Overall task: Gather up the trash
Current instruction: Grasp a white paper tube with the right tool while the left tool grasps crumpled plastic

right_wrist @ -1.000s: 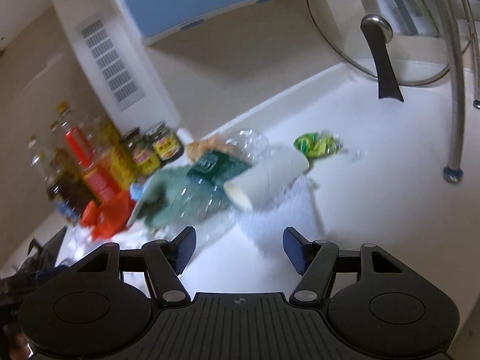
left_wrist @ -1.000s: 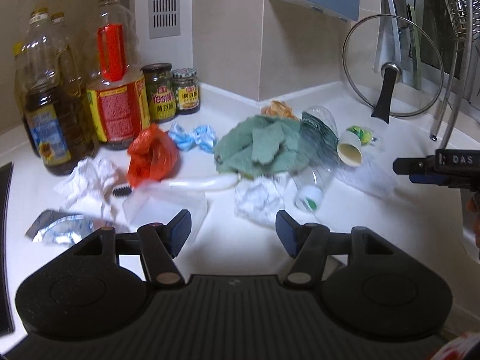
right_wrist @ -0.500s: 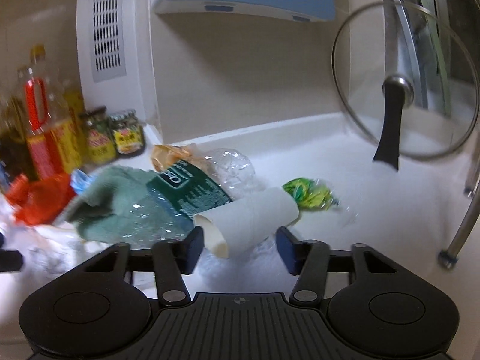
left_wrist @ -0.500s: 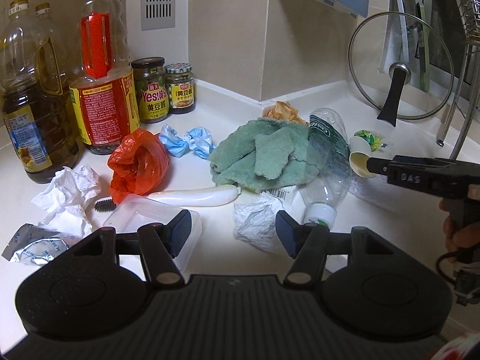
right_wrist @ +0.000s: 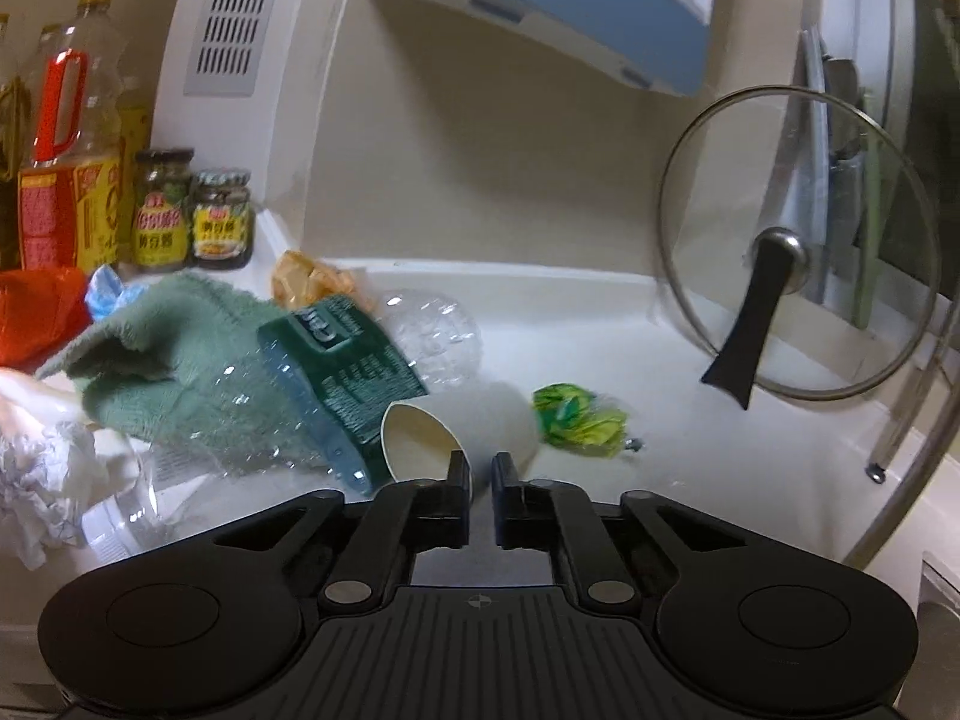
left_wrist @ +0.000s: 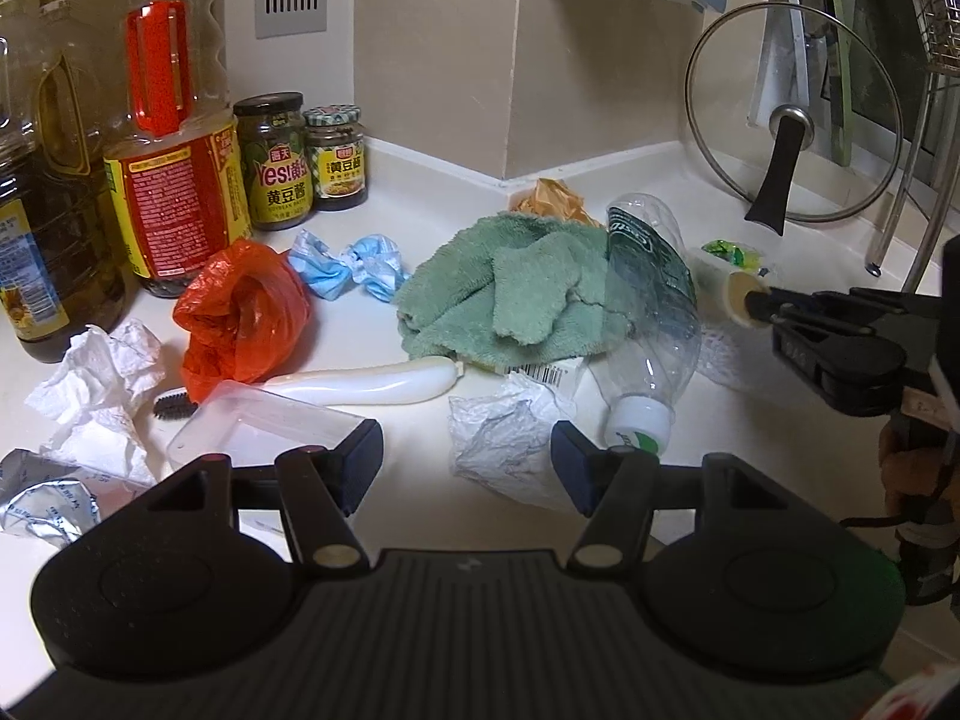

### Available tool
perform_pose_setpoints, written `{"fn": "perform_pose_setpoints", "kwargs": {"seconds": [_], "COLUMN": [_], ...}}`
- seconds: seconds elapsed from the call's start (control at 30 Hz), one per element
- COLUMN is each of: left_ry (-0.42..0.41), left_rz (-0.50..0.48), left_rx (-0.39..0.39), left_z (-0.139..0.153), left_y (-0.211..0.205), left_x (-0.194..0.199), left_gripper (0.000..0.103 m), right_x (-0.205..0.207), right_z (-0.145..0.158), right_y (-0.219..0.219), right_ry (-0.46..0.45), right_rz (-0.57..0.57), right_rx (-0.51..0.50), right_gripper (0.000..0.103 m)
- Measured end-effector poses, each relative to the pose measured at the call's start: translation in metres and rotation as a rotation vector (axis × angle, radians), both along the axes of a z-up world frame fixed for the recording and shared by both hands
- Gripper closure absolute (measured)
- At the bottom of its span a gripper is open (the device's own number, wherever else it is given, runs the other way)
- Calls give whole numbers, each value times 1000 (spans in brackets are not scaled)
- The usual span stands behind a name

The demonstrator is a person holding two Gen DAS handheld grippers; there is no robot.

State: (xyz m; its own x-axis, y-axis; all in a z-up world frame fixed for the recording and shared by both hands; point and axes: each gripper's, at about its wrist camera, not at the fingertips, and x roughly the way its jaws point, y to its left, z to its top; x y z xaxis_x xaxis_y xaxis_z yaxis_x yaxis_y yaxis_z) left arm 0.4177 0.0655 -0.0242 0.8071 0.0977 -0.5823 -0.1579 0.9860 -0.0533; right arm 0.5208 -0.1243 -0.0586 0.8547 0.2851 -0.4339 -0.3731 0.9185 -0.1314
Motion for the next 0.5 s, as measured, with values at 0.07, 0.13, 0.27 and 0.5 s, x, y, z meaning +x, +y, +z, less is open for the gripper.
{"fn": "perform_pose_setpoints", "kwargs": {"seconds": [0.07, 0.13, 0.27, 0.5], "left_ry": [1, 2, 6, 22], "left_rz": [-5, -11, -28, -49], "left_rx": [-4, -4, -4, -2], "left_z": [-1, -2, -4, -11], "left_y": [0, -1, -4, -10], "left_x": [2, 5, 10, 21], "left_gripper": [44, 44, 44, 44], "right_x": [-1, -3, -6, -12], "right_z": [3, 9, 23, 46], "right_y": [-9, -21, -47, -86], "right_ry": [-5, -6, -1, 51], "right_rz": [-28, -52, -75, -115], "right_rx": [41, 97, 226, 417], "right_gripper": [100, 101, 102, 102]}}
